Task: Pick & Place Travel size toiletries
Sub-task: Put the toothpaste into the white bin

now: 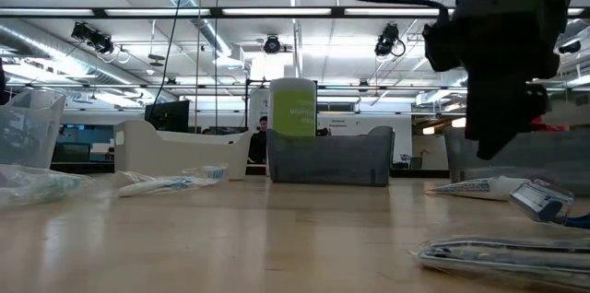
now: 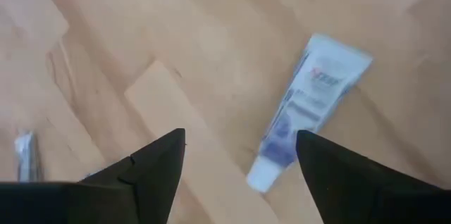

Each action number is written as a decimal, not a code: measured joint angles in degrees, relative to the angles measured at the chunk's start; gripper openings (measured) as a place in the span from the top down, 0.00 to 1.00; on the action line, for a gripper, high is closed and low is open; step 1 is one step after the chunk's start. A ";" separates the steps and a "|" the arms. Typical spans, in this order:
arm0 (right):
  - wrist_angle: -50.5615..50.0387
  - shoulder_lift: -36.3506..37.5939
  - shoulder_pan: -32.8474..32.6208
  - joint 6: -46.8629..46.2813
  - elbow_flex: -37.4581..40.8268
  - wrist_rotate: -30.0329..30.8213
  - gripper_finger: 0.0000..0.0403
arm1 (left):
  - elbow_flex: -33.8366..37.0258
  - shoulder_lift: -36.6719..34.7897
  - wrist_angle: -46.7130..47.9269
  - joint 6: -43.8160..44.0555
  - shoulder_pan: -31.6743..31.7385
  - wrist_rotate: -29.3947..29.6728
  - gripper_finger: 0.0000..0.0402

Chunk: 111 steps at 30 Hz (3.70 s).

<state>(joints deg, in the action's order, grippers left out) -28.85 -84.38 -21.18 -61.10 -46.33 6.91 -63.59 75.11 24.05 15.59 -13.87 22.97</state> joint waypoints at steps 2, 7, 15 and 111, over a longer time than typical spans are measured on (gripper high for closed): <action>-0.38 -1.18 -0.36 -0.60 0.00 -0.44 0.29 | 0.00 0.00 0.00 0.00 0.00 0.01 0.72; -4.44 -4.28 -0.21 -1.88 0.00 -0.16 0.32 | 0.00 0.00 0.02 -0.02 0.00 0.48 0.72; 2.17 -10.37 1.24 -0.97 -0.12 0.30 0.37 | 0.00 0.00 0.02 -0.07 0.00 0.49 0.72; 27.82 -7.43 11.16 55.32 -7.72 26.52 0.46 | 8.85 1.43 24.19 36.13 20.05 18.43 0.93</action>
<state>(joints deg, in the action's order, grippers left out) -1.04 -91.81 -10.02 -5.78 -54.04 33.43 -54.74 76.54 48.25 51.72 6.18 41.40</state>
